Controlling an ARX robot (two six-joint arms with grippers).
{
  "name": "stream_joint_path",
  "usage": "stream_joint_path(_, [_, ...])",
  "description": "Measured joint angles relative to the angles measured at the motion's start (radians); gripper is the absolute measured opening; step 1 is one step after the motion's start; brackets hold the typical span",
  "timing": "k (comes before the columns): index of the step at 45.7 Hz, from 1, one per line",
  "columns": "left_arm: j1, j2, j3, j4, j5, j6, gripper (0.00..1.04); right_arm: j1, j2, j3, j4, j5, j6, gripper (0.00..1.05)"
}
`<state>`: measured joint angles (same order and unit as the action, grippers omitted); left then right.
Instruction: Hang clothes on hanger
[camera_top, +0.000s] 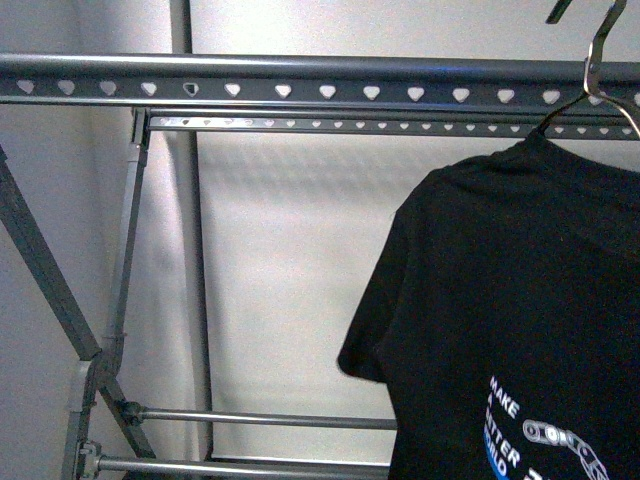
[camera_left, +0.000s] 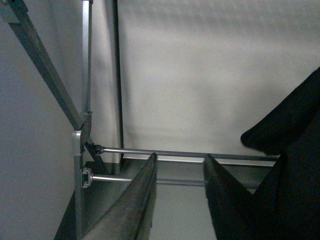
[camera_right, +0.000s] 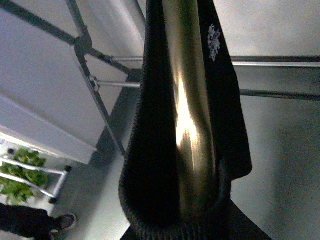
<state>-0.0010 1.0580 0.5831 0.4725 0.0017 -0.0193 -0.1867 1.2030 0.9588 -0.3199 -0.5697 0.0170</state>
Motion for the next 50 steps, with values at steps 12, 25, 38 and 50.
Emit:
stream_joint_path(12, [0.000,-0.147,-0.237,0.088,-0.002,0.013,0.04,0.071,0.212,0.253,-0.002,0.129,0.157,0.09])
stream_joint_path(25, [0.000,-0.301,-0.403,0.101,-0.002,0.014,0.04,0.148,0.432,0.484,-0.057,0.294,0.224,0.09])
stream_joint_path(38, [0.000,-0.461,-0.495,0.034,-0.002,0.014,0.04,0.206,0.523,0.542,-0.036,0.370,0.260,0.09])
stream_joint_path(50, [0.000,-0.604,-0.539,-0.064,-0.002,0.014,0.04,0.203,0.485,0.333,0.150,0.345,0.246,0.09])
